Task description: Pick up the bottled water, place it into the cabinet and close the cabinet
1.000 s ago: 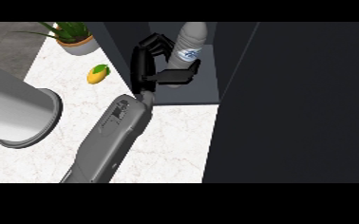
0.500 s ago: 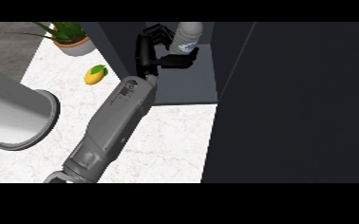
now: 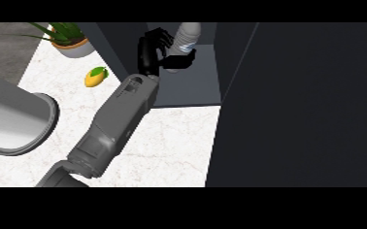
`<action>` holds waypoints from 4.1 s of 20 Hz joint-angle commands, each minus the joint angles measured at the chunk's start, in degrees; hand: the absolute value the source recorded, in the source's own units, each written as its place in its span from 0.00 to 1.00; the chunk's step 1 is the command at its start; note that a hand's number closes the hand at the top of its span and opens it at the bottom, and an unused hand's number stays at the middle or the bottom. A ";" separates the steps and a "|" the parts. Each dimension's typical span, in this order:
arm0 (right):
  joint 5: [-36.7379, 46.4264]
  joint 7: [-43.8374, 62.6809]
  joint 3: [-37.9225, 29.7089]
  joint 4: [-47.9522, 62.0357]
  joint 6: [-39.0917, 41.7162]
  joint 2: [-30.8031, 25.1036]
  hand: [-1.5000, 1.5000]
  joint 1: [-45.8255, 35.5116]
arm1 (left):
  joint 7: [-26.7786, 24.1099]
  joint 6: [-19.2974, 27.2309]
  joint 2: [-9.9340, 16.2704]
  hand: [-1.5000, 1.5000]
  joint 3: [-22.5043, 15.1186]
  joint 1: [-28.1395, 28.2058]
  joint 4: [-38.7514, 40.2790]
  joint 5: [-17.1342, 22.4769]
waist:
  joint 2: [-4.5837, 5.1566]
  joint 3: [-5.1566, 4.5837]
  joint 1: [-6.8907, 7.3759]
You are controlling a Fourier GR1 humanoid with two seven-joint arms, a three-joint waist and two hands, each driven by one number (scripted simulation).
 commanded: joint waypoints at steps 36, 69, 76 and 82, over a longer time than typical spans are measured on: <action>-0.77 0.43 0.24 -3.43 0.48 -1.36 0.00 -0.66 | -16.73 -4.97 0.89 1.00 5.27 -3.43 11.24 0.05 | 0.58 -0.13 -0.80; 0.07 1.45 -2.03 -6.46 -0.90 -9.83 0.00 1.36 | -5.97 -29.12 3.86 1.00 -15.26 44.05 -53.42 16.24 | -1.54 0.05 4.80; -3.62 6.29 3.65 -6.90 5.42 -11.10 1.00 -4.18 | -2.88 -29.35 10.79 1.00 -17.02 58.38 -72.51 17.38 | -0.95 0.02 4.10; -2.16 10.54 9.61 -7.04 6.91 -6.90 1.00 -9.16 | -8.73 -30.66 15.34 1.00 -18.81 74.18 -82.04 15.92 | -0.98 -0.08 4.16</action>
